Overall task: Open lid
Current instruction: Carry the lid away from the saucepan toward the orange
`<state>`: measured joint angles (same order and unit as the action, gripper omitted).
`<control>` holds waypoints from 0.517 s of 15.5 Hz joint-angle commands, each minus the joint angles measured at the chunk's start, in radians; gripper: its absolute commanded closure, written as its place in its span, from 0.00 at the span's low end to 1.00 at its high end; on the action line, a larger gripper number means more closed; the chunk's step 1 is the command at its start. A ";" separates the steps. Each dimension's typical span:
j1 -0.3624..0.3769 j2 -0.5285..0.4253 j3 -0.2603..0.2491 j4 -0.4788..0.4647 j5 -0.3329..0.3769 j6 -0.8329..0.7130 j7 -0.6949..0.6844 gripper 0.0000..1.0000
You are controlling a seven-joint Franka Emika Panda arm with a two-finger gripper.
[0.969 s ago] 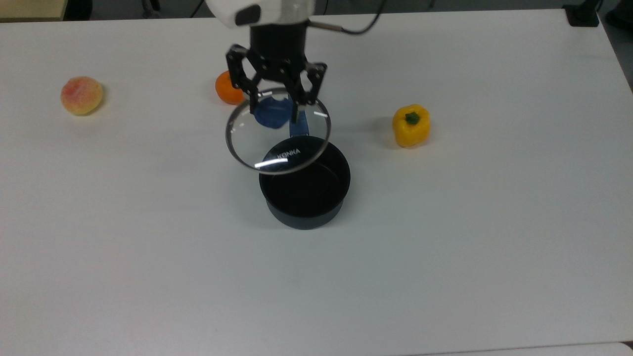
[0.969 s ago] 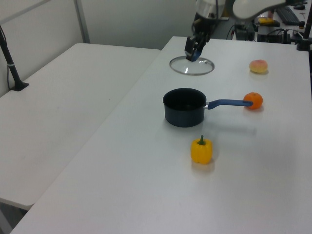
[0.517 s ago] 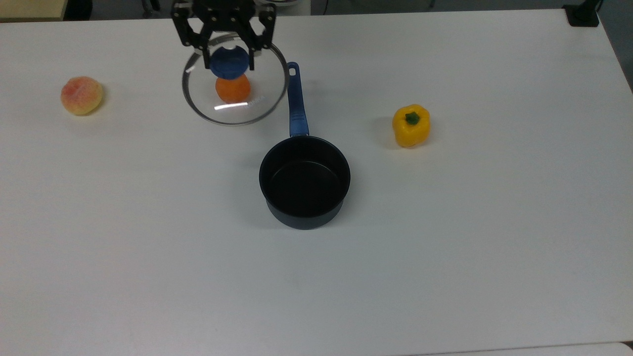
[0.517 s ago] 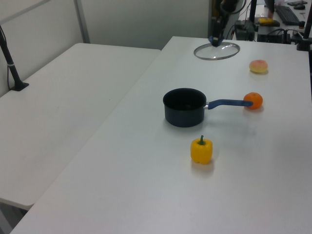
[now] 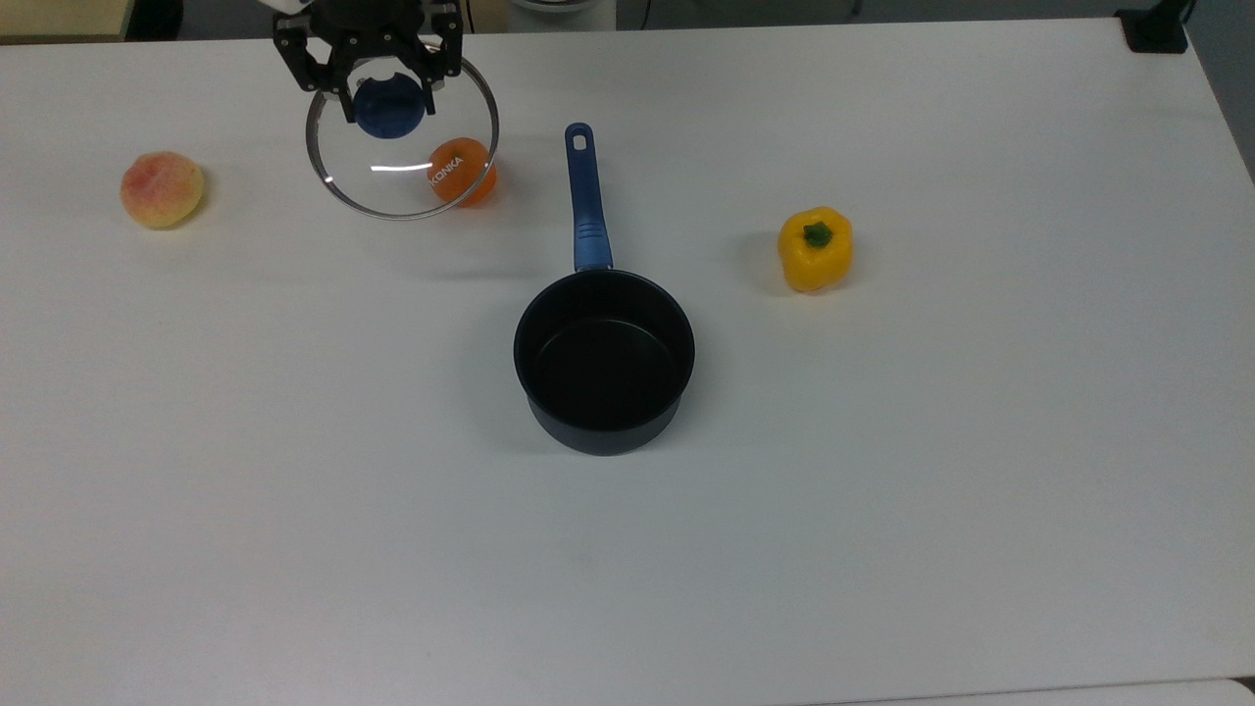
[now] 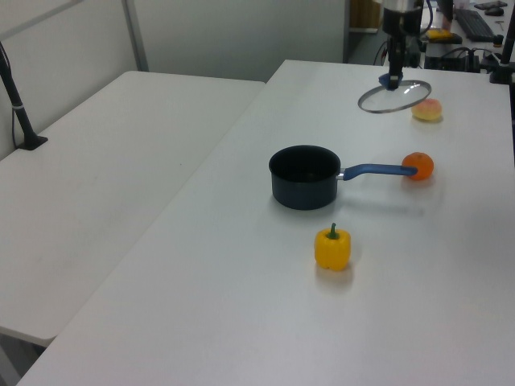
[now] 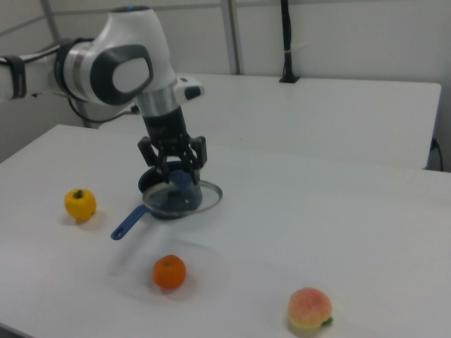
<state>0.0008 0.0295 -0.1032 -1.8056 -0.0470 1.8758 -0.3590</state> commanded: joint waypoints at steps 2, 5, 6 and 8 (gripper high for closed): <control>-0.007 -0.030 -0.026 -0.175 0.016 0.225 -0.051 0.95; -0.007 -0.002 -0.046 -0.202 0.016 0.328 -0.057 0.95; -0.007 0.025 -0.046 -0.215 0.016 0.373 -0.067 0.95; -0.013 0.059 -0.046 -0.222 0.016 0.428 -0.069 0.95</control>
<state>-0.0092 0.0574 -0.1418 -2.0020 -0.0469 2.2134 -0.3919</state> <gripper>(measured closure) 0.344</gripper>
